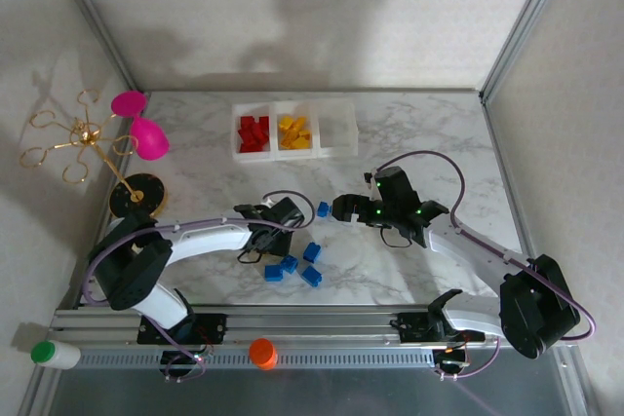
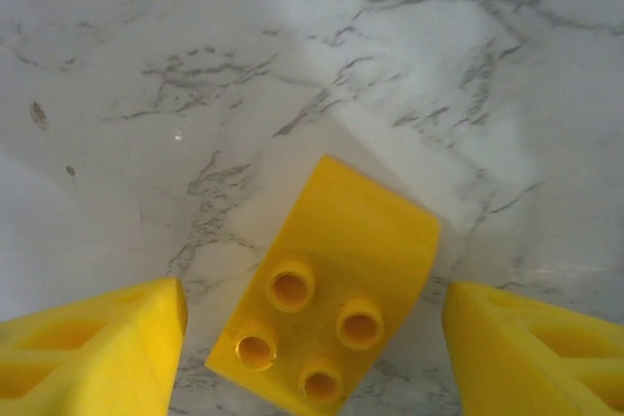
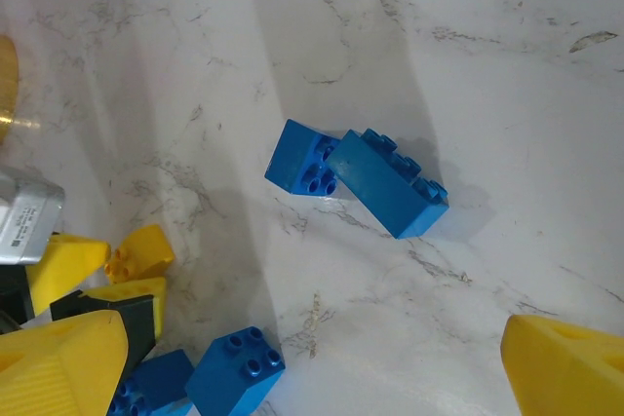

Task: Sort the legos into containers by color
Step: Pick up the lego from the middle-left of the table, then place the lego in the container.

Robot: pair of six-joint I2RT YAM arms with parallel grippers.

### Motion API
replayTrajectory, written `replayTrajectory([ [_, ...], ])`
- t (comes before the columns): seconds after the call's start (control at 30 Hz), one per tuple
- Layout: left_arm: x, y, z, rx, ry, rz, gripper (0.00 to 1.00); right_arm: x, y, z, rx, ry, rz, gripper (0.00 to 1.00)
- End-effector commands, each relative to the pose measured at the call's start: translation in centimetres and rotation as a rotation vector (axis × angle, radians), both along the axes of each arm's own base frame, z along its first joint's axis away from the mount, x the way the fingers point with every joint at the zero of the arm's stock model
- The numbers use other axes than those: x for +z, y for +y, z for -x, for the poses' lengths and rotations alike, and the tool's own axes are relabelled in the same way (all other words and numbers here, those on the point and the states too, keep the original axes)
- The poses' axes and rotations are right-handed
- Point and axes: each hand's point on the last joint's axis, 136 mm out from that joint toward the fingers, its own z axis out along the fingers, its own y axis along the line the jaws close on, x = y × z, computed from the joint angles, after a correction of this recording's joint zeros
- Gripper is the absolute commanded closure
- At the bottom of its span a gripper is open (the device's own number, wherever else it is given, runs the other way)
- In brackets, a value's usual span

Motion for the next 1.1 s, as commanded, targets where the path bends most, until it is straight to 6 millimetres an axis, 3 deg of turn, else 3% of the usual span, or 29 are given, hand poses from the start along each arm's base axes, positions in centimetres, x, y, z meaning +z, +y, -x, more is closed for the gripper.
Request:
replayTrajectory([
  [0.0,-0.6,1.3,-0.3,0.047,-0.004,-0.033,0.34,1.1,0.4,-0.6,-0.005,-0.026,-0.013,0.01],
  [0.37,-0.6,1.8,-0.5,0.063,-0.014,-0.013,0.62,1.3,0.6,-0.8,0.002,-0.031,-0.017,0.02],
  [0.47,0.8,1.5,-1.3,0.074,-0.051,-0.001,0.7,1.4,0.6,-0.9,-0.002,-0.034,-0.018,0.01],
  [0.57,3.9,0.4,-3.0,0.083,-0.124,0.033,0.72,1.9,0.6,-1.3,-0.01,-0.041,-0.047,0.02],
  [0.7,8.6,-2.1,-6.5,0.08,-0.228,0.098,0.72,2.5,-0.5,-2.9,-0.062,-0.062,-0.059,0.01],
  [0.83,12.5,-4.8,-11.3,0.093,-0.335,0.122,0.74,3.5,-2.0,-5.0,-0.122,-0.11,-0.051,0.01],
  [0.93,13.9,-5.8,-15.7,0.118,-0.407,0.128,0.74,4.3,-3.2,-6.5,-0.17,-0.147,-0.063,0.01],
  [1.07,13.8,-6.7,-21.3,0.165,-0.449,0.128,0.74,4.9,-3.6,-8.0,-0.195,-0.187,-0.045,0.02],
])
